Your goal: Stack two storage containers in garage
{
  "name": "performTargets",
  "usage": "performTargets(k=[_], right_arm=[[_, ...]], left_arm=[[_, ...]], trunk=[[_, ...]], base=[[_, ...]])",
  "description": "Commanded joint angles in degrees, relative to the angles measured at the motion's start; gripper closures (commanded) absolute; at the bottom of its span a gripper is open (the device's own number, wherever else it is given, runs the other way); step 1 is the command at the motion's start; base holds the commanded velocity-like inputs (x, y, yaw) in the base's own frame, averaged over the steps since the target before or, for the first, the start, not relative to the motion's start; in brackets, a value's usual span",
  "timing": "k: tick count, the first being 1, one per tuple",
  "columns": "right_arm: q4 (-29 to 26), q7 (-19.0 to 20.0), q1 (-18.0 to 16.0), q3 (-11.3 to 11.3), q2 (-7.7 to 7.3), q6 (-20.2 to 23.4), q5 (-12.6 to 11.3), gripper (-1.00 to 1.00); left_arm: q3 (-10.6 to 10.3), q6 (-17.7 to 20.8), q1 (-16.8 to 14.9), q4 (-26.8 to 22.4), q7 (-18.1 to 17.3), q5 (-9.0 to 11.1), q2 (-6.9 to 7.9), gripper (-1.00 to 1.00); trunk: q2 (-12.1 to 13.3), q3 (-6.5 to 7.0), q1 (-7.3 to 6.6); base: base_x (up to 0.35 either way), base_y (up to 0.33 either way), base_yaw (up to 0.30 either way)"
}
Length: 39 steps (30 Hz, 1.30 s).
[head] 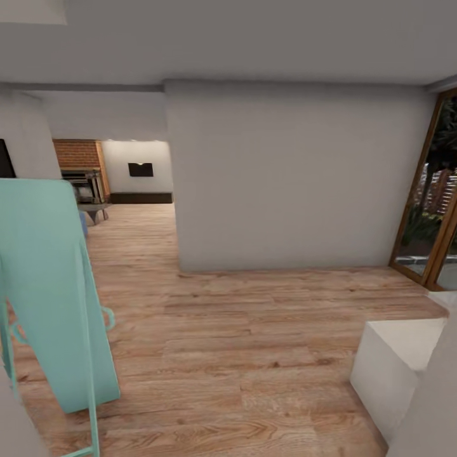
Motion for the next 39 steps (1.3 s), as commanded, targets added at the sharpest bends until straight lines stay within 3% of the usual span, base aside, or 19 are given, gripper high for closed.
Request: performTargets(k=[1,5,12,23,39], right_arm=[[0.2,-0.3,-0.1,0.6,0.08,-0.2,-0.4,-1.0],[0.2,-0.5,-0.1,0.5,0.19,0.4,-0.6,-1.0],[0.2,-0.9,-0.1,0.2,-1.97,0.0,-1.4,-1.0],[0.2,-0.9,-0.1,0.2,-1.85,0.1,-1.3,-1.0],[0.2,-0.8,-0.1,0.1,-1.91,0.0,-1.5,-1.0]], left_arm=[[-0.4,-0.2,0.0,0.0,0.2,0.4,-0.02,-1.0],[-0.4,-0.2,0.0,0.0,0.2,0.4,-0.08,-1.0],[-0.4,-0.2,0.0,0.0,0.2,0.4,-0.1,-1.0],[-0.4,-0.2,0.0,0.0,0.2,0.4,-0.09,-1.0],[-0.4,-0.2,0.0,0.1,0.2,0.4,-0.05,-1.0]], trunk=[[-0.1,-0.09,0.04],[-0.1,-0.09,0.04],[-0.1,-0.09,0.04],[-0.1,-0.09,0.04],[-0.1,-0.09,0.04]], base=[[0.321,0.0,0.0],[0.321,0.0,0.0],[0.321,0.0,0.0],[0.321,0.0,0.018],[0.321,0.0,0.252]])
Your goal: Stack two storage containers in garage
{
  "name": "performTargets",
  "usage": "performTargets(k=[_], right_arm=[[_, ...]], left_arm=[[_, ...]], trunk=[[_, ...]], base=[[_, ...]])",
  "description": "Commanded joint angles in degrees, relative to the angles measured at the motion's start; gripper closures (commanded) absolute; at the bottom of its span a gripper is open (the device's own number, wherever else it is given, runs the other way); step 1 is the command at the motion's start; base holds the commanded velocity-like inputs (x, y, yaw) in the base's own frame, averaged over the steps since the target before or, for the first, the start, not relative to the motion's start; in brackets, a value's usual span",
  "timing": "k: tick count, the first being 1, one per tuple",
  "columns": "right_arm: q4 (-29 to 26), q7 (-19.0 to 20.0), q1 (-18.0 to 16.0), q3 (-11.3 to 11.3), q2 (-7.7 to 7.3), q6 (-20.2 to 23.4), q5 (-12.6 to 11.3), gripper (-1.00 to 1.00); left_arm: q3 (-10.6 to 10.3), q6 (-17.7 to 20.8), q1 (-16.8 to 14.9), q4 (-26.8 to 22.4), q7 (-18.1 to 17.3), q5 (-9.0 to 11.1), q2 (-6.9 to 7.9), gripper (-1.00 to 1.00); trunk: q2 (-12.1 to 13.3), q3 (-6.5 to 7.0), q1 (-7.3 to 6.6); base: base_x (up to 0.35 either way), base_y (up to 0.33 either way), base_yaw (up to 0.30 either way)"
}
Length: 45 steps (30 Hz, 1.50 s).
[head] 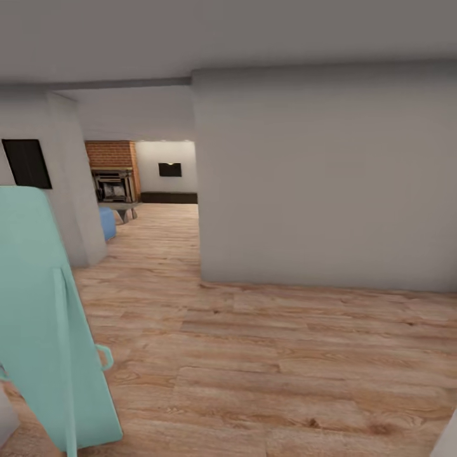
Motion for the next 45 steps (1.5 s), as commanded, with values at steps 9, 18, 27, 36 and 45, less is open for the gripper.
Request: performTargets(k=[9,18,27,36,45], right_arm=[[0.2,0.5,-0.1,0.5,-0.04,-0.4,-0.5,-1.0],[0.2,0.5,-0.1,0.6,-0.23,-0.4,-0.3,-1.0],[0.2,0.5,-0.1,0.8,-0.46,-0.4,0.2,-1.0],[0.2,-0.1,-0.1,0.6,-0.27,-0.5,-0.1,-1.0],[0.2,-0.1,-0.1,0.6,-0.28,-0.5,-0.3,-1.0]], left_arm=[[-0.4,-0.2,-0.1,0.0,0.2,0.4,-0.08,-1.0],[-0.4,-0.2,-0.1,0.1,0.2,0.4,-0.08,-1.0],[-0.4,-0.2,-0.1,0.1,0.2,0.4,-0.07,-1.0],[-0.4,-0.2,-0.1,0.0,0.2,0.4,-0.05,-1.0],[-0.4,-0.2,-0.1,0.1,0.2,0.4,-0.03,-1.0]], trunk=[[-0.1,-0.08,0.04],[-0.1,-0.08,0.04],[-0.1,-0.08,0.04],[-0.1,-0.08,0.04],[-0.1,-0.08,0.04]], base=[[0.321,0.0,0.097],[0.321,0.0,0.002],[0.321,0.0,0.0],[0.321,0.0,0.0],[0.321,0.0,0.0]])
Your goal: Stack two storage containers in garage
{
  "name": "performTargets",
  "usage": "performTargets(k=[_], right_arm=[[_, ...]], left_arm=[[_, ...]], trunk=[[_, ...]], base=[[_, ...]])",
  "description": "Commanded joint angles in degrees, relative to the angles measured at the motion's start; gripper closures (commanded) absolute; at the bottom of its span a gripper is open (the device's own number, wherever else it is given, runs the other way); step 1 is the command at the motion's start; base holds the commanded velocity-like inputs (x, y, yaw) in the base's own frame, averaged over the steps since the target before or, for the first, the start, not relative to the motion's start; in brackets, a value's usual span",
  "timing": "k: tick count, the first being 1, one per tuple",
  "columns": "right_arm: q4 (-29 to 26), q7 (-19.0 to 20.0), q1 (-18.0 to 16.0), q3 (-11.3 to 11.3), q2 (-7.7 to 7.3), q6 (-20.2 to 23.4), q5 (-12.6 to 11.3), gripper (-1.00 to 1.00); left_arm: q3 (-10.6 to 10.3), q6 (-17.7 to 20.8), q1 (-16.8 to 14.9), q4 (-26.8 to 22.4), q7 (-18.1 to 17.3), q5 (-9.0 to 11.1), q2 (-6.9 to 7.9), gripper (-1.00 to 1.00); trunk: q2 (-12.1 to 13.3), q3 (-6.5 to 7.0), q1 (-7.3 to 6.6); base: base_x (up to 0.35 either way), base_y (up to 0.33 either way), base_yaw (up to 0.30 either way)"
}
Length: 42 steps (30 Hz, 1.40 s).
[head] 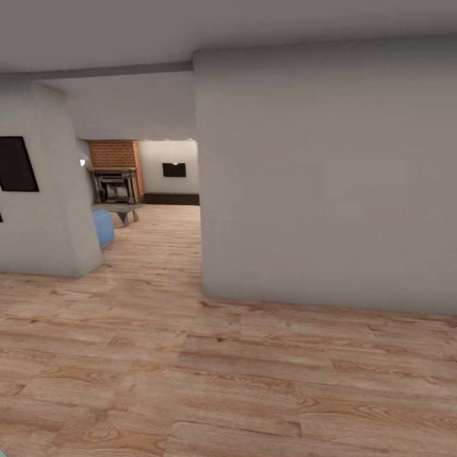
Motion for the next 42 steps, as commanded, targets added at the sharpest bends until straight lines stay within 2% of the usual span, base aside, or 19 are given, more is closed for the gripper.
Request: performTargets(k=[1,18,33,42], right_arm=[[0.2,0.0,-0.1,0.5,0.02,-0.3,-0.5,-1.0],[0.2,0.0,-0.1,0.4,0.33,-0.3,-0.6,-1.0],[0.2,0.1,-0.1,0.3,0.04,-0.3,-0.6,-1.0],[0.2,0.1,-0.1,0.4,-0.15,-0.3,-0.6,-1.0]], left_arm=[[-0.4,-0.2,0.0,0.0,0.2,0.4,-0.01,-1.0],[-0.4,-0.2,0.0,0.0,0.2,0.4,-0.02,-1.0],[-0.4,-0.2,0.0,0.0,0.2,0.4,-0.05,-1.0],[-0.4,-0.2,0.0,0.0,0.2,0.4,-0.07,-1.0]], trunk=[[-0.1,-0.08,0.04],[-0.1,-0.08,0.04],[-0.1,-0.08,0.04],[-0.1,-0.08,0.04]], base=[[0.321,0.0,0.0],[0.321,0.0,0.005],[0.321,0.0,0.222],[0.321,0.0,0.043]])
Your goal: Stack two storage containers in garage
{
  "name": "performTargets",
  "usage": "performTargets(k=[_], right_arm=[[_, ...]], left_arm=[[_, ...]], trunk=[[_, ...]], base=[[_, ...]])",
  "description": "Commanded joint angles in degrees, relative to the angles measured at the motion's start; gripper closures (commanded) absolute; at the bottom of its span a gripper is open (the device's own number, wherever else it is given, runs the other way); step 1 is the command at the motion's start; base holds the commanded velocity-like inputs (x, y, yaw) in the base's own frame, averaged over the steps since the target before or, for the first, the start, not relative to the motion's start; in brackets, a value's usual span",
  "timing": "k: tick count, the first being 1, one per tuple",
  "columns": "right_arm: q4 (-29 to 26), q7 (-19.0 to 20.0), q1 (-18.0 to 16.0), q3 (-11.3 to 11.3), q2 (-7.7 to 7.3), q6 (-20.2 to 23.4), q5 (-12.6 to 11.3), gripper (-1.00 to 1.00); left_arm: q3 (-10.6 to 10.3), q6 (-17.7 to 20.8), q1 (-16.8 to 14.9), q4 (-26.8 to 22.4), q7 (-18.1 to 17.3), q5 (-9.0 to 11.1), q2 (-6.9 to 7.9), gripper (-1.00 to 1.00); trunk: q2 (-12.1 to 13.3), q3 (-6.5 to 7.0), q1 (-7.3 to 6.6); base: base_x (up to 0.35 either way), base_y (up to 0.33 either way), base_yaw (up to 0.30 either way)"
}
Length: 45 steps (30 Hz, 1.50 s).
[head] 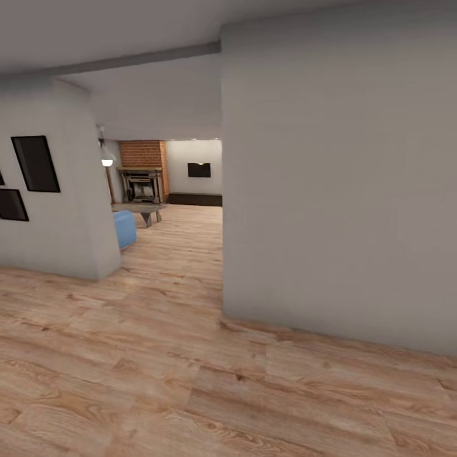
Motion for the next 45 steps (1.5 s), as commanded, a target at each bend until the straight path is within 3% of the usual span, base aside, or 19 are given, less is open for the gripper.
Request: performTargets(k=[1,17,45], right_arm=[[0.2,0.0,-0.1,0.5,0.02,-0.3,-0.5,-1.0],[0.2,0.0,-0.1,0.5,0.35,-0.3,-0.5,-1.0],[0.2,0.0,-0.1,0.5,0.03,-0.3,-0.5,-1.0]], left_arm=[[-0.4,-0.2,0.0,0.0,0.2,0.4,-0.02,-1.0],[-0.4,-0.2,0.0,0.0,0.2,0.4,0.04,-1.0],[-0.4,-0.2,0.0,0.0,0.2,0.4,0.06,-1.0]], trunk=[[-0.1,-0.08,0.04],[-0.1,-0.08,0.04],[-0.1,-0.08,0.04]], base=[[0.321,0.0,0.006],[0.321,0.0,0.02],[0.321,0.0,0.26]])
